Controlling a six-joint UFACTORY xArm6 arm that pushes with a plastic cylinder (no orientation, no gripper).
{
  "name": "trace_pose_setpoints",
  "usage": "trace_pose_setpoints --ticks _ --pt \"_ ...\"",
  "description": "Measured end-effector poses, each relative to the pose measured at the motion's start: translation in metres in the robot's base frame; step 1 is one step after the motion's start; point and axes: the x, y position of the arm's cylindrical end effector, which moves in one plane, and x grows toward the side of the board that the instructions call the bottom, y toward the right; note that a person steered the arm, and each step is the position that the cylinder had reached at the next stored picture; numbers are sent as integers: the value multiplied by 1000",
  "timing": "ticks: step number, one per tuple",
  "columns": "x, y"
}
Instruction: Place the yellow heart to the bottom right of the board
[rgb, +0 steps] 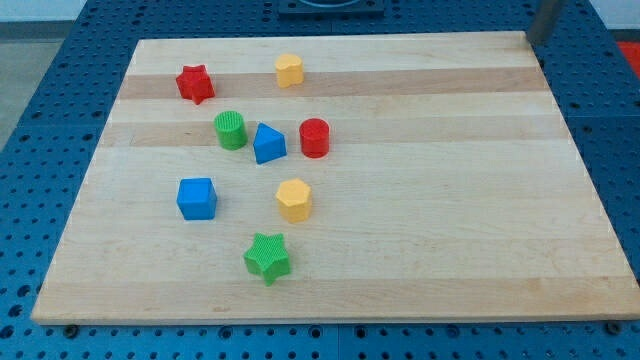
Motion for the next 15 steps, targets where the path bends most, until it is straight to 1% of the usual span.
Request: trace_pose_setpoints --ticks 1,2,3,4,7,8,9,10,11,12,13,14,15 --pt "4 -107" --pt "4 -195" --pt "-1 -235" --pt "-5 -319" --pt "-4 -327" --pt "11 -327" --pt "49 -325" --pt "66 -311" --pt "69 -301" --pt "61 -325" --pt "53 -366" --pt "85 -395" --pt "134 -369"
